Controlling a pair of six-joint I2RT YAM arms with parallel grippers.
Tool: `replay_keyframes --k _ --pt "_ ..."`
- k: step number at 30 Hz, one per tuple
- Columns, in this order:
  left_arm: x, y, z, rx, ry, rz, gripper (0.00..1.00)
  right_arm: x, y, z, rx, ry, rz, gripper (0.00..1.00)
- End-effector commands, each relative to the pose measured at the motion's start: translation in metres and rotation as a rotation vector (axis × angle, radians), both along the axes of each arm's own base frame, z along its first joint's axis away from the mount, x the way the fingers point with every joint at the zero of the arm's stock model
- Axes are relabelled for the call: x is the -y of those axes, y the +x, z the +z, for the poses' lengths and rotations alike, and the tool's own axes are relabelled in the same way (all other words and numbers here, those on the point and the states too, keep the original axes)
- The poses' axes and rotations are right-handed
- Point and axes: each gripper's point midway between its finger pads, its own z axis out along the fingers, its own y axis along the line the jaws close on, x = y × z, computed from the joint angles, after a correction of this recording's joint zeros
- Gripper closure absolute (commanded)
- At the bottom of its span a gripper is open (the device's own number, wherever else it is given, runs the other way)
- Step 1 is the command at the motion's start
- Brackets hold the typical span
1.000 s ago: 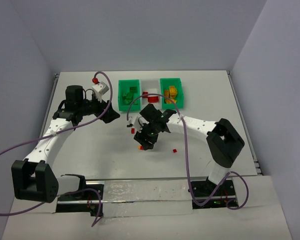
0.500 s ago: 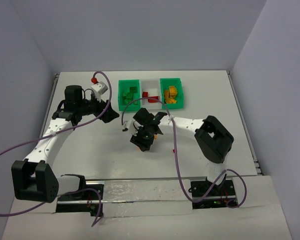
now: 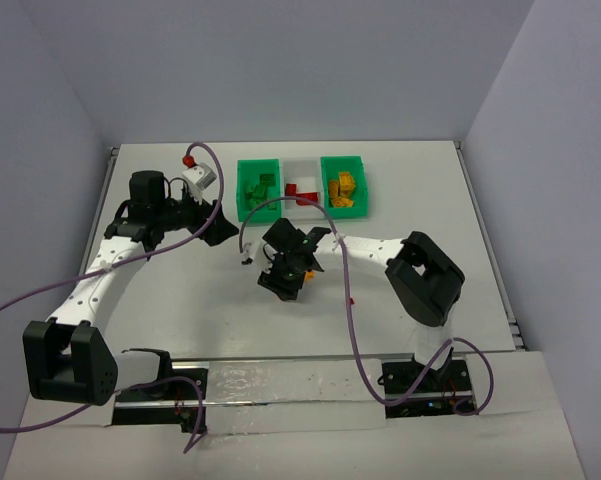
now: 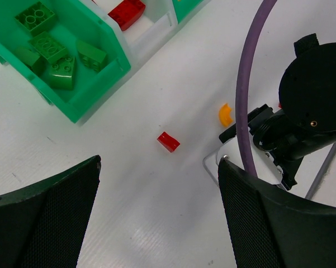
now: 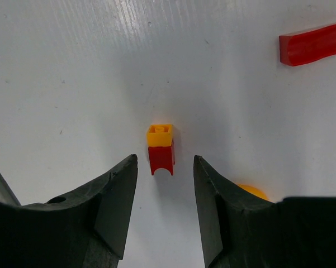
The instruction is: Sort the legos into containers by color
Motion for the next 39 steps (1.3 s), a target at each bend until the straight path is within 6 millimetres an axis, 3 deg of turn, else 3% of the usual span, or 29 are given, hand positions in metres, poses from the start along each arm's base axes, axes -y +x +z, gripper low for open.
replay_keyframes --k 1,14,24,39 --pt "0.000 0.001 0.008 0.037 -0.007 -0.013 0.09 -0.016 0.009 0.002 0.043 0.025 0.020 0.48" --pt "0.001 0.004 0.008 0.034 -0.005 -0.016 0.09 -0.020 0.011 0.000 0.033 0.014 0.027 0.48" --pt "0.001 0.006 0.010 0.038 -0.006 -0.018 0.09 -0.003 0.002 -0.007 0.027 -0.021 0.039 0.45" --pt "0.001 0.005 0.009 0.038 -0.002 -0.015 0.09 0.004 0.002 -0.012 0.046 -0.044 0.026 0.46"
